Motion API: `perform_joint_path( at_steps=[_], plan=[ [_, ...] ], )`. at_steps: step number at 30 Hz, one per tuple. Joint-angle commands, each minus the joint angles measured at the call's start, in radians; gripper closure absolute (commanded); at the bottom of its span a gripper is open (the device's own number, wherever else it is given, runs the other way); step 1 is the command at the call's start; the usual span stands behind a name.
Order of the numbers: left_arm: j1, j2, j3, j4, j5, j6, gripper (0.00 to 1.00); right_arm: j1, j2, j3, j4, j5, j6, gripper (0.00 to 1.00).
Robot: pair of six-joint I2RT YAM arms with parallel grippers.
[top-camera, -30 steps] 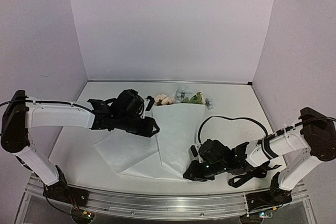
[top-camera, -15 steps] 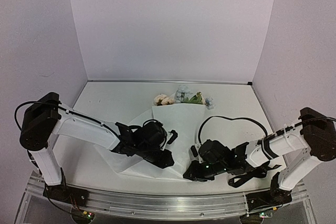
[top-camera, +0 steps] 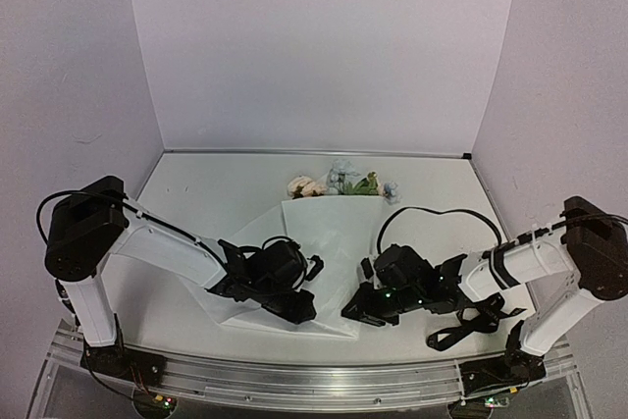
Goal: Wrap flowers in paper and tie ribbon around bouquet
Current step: Press the fold line on the 2/3-folded wrapping paper.
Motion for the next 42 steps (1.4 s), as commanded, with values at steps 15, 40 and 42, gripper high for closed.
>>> perform_joint_path(
  at_steps=[15, 40, 42],
  plan=[
    [-0.003, 0.065, 0.042, -0.11, -0.084, 0.004, 0.97, -0.142, 0.083, -0.039, 0.116, -0.038, 0.083, 0.86],
    [-0.001, 0.098, 0.072, -0.176, -0.102, 0.023, 0.99, -0.382, 0.191, 0.11, 0.116, -0.141, 0.112, 0.86],
    [-0.001, 0.1, 0.071, -0.176, -0.1, 0.023, 0.99, -0.408, 0.206, 0.125, 0.116, -0.146, 0.113, 0.86]
  ],
)
